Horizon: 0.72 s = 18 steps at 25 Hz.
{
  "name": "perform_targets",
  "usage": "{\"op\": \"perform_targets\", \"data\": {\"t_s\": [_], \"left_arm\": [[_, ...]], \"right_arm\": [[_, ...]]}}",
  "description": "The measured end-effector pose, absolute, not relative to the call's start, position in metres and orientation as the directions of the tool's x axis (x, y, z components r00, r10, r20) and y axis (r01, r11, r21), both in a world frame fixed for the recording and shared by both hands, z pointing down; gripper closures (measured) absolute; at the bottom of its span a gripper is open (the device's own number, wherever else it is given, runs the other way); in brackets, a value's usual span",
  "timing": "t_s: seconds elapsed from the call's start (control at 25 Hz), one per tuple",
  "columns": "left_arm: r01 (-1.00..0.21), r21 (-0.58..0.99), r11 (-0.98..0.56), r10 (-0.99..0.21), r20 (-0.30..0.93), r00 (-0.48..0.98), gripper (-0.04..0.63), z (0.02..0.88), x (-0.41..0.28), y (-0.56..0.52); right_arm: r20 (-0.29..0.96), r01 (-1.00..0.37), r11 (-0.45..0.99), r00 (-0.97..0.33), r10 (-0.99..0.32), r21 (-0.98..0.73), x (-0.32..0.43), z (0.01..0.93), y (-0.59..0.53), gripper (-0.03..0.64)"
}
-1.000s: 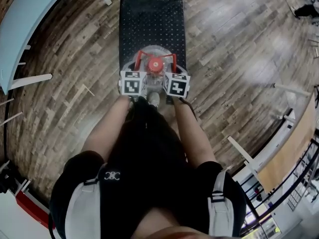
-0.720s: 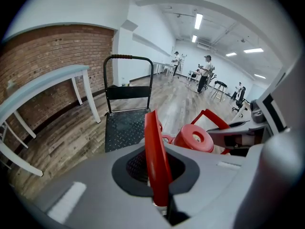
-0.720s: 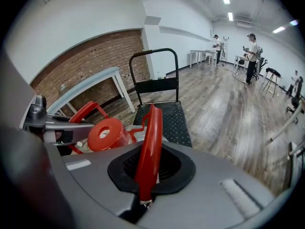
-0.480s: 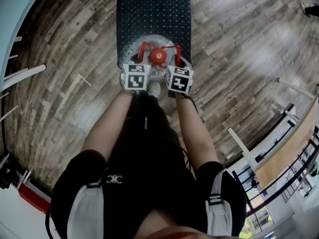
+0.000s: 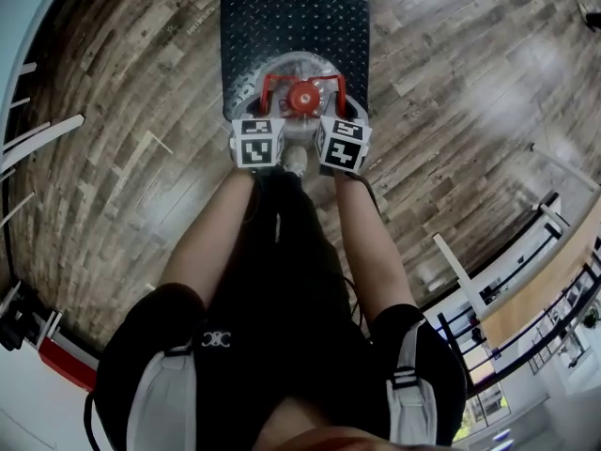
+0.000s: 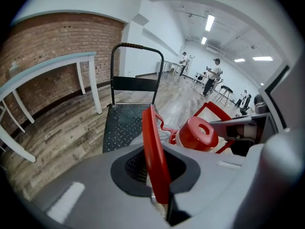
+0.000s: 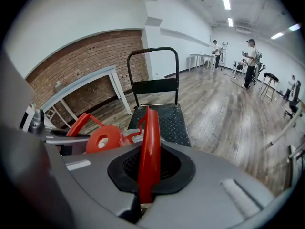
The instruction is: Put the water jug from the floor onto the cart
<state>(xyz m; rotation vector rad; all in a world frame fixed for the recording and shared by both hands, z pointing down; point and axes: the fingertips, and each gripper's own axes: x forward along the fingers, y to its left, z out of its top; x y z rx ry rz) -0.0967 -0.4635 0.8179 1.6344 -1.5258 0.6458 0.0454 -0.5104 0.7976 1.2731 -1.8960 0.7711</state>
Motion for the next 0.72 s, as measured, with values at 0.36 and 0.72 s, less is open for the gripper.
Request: {"op": "perform_targets", "data": {"t_s": [0.36, 0.72], "left_arm": [[-0.964, 0.266, 0.0, -0.539, 0.812, 0.224, 0.472, 0.828, -0.087, -0.452], [-0.97, 0.243, 0.014, -0.551, 0.811, 0.196, 0.436, 0.806, -0.093, -0.454]], "right_arm": [[0.816, -0.947, 0.31, -0.24, -0.526, -0.079, 0.05, 0.794, -0.513, 0.565], [0.787, -0.945, 0.324, -0.238, -0.569, -0.051, 0.048, 0.769, -0.513, 0.476]]}}
